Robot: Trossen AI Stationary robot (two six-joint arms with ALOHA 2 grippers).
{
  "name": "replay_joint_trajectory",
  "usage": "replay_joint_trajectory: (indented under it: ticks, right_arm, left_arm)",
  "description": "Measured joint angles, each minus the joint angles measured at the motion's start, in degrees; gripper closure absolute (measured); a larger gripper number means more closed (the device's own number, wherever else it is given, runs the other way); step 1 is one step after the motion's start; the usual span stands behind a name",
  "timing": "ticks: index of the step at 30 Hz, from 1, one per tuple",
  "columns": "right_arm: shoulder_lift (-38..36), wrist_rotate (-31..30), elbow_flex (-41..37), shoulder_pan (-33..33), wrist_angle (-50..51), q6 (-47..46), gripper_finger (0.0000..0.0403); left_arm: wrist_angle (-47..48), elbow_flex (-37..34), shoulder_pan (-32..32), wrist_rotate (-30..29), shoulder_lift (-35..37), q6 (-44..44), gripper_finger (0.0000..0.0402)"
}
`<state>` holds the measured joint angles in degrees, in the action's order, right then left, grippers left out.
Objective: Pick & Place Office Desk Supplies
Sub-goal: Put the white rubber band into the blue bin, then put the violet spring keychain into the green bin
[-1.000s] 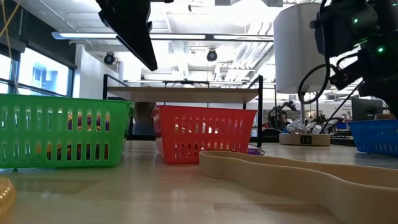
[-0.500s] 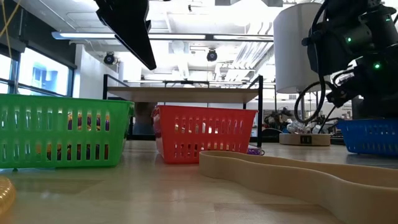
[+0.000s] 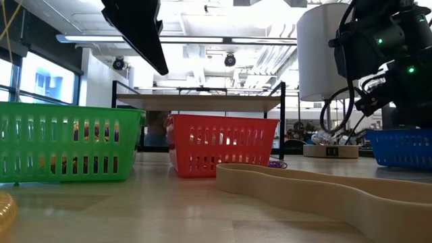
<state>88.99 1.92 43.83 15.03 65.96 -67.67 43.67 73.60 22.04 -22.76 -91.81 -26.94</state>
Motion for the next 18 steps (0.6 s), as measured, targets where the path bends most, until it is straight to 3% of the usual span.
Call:
replay_joint_trajectory:
  ticks: [10, 18]
  right_arm:
    - [-6.0, -0.1, 0.0, 0.0, 4.4, -1.2, 0.0311]
    - [-12.4, -0.4, 0.0, 0.0, 5.7, -5.1, 0.0305]
  left_arm:
    - [0.0, 0.0, 0.0, 0.0, 0.0, 0.0, 0.0271]
    - [0.0, -0.4, 0.0, 0.0, 0.0, 0.0, 0.0271]
